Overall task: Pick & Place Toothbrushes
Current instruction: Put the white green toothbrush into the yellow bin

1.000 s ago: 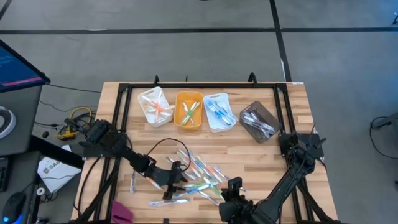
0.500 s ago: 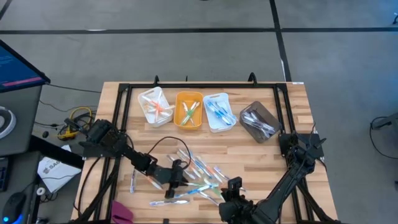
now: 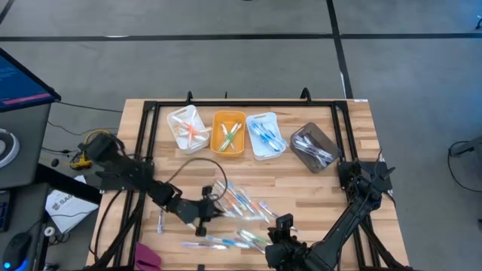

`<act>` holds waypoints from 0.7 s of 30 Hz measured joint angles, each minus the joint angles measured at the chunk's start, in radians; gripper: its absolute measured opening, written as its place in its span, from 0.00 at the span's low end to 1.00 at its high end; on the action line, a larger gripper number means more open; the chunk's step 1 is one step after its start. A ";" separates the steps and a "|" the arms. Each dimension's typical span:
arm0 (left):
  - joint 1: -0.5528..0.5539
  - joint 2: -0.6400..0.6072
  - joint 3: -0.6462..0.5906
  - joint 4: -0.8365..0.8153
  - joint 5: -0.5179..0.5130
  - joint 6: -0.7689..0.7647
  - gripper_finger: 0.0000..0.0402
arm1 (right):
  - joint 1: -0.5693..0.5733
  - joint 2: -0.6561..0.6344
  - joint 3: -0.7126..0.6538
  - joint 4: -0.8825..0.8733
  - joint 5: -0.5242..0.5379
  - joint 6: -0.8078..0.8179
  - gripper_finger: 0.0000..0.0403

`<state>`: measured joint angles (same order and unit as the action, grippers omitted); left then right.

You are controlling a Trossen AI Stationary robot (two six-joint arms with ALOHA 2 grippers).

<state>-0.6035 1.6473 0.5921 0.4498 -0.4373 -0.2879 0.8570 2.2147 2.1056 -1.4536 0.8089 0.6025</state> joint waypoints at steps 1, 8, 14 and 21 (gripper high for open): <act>0.000 -0.036 -0.002 -0.023 -0.023 0.004 0.03 | 0.000 0.000 0.000 0.000 0.000 0.000 0.19; 0.018 -0.255 0.000 -0.124 -0.368 0.020 0.03 | 0.000 0.000 0.000 0.003 0.000 0.000 0.19; 0.150 -0.350 0.001 -0.119 -0.520 0.014 0.03 | -0.001 0.000 0.000 0.003 0.000 0.000 0.19; 0.412 -0.299 0.001 -0.121 -0.414 -0.094 0.03 | -0.001 0.000 0.000 0.004 0.000 0.000 0.19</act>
<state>-0.1919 1.3488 0.5930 0.3284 -0.8517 -0.3816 0.8558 2.2147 2.1056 -1.4498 0.8089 0.6025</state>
